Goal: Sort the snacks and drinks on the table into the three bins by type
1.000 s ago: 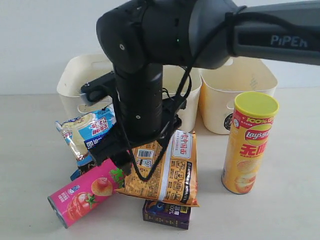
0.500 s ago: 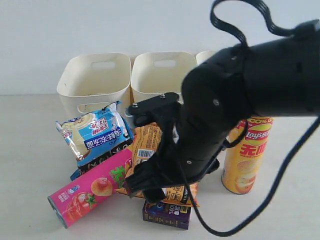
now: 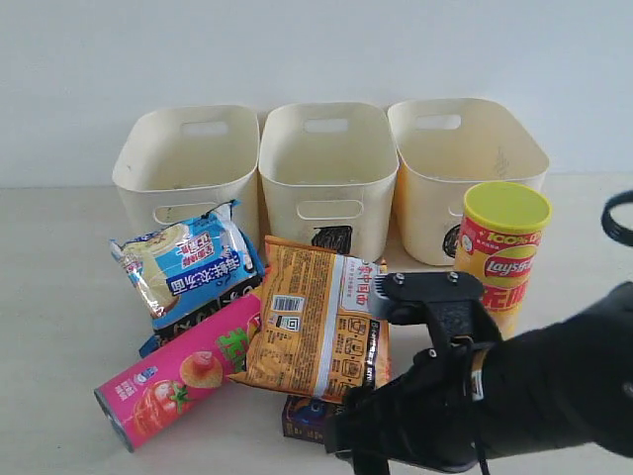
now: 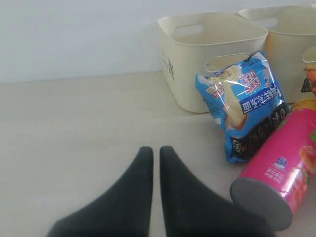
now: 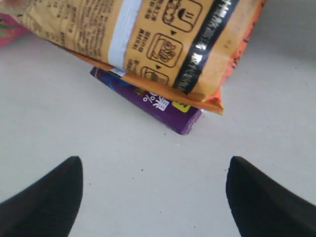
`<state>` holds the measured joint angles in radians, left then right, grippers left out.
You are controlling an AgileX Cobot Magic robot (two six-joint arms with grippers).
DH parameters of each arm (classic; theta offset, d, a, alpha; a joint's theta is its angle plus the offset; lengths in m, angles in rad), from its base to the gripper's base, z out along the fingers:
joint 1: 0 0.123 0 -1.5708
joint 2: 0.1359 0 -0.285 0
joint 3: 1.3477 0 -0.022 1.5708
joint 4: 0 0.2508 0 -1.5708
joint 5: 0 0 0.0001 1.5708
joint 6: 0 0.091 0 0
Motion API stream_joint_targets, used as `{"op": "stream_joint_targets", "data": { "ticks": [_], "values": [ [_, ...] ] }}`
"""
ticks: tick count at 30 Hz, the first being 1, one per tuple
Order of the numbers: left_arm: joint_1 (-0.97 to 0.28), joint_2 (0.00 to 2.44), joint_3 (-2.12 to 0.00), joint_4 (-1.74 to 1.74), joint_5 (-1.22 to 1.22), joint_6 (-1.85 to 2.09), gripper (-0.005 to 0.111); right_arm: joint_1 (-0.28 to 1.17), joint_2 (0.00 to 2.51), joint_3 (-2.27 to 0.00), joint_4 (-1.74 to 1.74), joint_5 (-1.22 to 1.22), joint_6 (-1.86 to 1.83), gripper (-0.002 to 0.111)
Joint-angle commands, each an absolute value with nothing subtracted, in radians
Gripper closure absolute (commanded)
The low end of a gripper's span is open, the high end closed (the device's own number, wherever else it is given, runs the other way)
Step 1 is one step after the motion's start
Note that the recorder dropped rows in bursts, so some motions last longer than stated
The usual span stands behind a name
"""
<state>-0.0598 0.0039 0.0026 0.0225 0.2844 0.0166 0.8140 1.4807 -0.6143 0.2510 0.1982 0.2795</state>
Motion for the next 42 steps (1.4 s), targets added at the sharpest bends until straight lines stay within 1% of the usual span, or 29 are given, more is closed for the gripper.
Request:
{"op": "stream_joint_targets", "data": {
  "ticks": [1,3,10,16,21,27,33,42],
  "values": [
    [-0.062,0.000,0.000,0.023,0.282,0.008,0.102,0.807,1.467,-0.512,0.333,-0.076,0.299,0.037],
    [-0.062,0.000,0.000,0.023,0.282,0.008,0.102,0.807,1.467,-0.493,0.333,-0.167,0.327,0.037],
    [-0.062,0.000,0.000,0.023,0.282,0.008,0.102,0.807,1.512,-0.490,0.329,-0.322,0.547,0.037],
    [-0.062,0.000,0.000,0.023,0.282,0.008,0.102,0.807,1.583,-0.490,0.319,-0.377,0.638,0.037],
    [-0.062,0.000,0.000,0.023,0.281,0.008,0.102,0.807,1.633,-0.490,0.117,-0.498,0.818,0.037],
    [-0.062,0.000,0.000,0.023,0.281,0.008,0.102,0.786,1.679,-0.489,0.091,-0.550,0.854,0.037],
    [-0.062,0.000,0.000,0.023,0.281,0.008,0.102,0.717,1.717,-0.489,-0.063,-0.593,0.949,0.037],
    [-0.062,0.000,0.000,0.023,0.281,0.008,0.102,0.669,1.726,-0.491,-0.144,-0.651,0.911,0.037]
  ]
}}
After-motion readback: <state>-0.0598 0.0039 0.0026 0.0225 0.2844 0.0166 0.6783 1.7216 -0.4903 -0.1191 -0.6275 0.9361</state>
